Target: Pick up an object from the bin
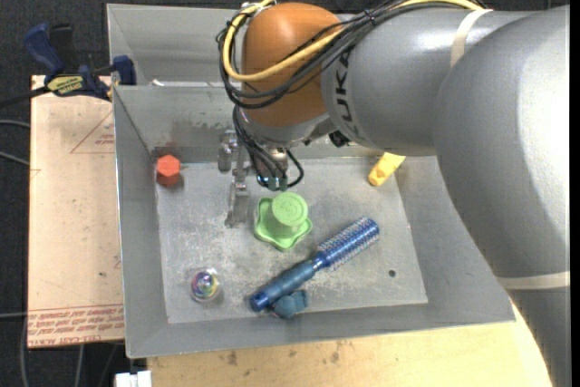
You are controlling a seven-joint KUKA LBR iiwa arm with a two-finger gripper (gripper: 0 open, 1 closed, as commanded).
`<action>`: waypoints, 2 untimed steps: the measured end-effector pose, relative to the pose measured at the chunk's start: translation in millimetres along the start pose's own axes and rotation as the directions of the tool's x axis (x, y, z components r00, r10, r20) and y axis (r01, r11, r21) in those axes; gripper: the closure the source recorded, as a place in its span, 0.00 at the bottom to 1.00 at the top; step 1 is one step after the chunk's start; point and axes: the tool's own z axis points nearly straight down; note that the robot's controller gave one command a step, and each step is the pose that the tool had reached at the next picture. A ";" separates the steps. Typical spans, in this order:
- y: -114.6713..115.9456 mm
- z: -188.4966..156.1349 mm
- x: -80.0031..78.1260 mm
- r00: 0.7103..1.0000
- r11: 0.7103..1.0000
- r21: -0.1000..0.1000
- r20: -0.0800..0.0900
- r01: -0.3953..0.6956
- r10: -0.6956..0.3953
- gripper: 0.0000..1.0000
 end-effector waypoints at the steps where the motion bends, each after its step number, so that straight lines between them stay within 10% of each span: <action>1: -92.4 17.1 -1.8 0.993 0.993 0.003 0.005 -0.117 0.117 0.00; 2: -127.8 29.2 23.9 0.999 0.999 0.002 0.004 -0.035 0.035 0.00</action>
Offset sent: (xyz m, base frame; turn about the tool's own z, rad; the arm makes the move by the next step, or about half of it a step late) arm 0.0016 -0.0874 -0.0161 0.1089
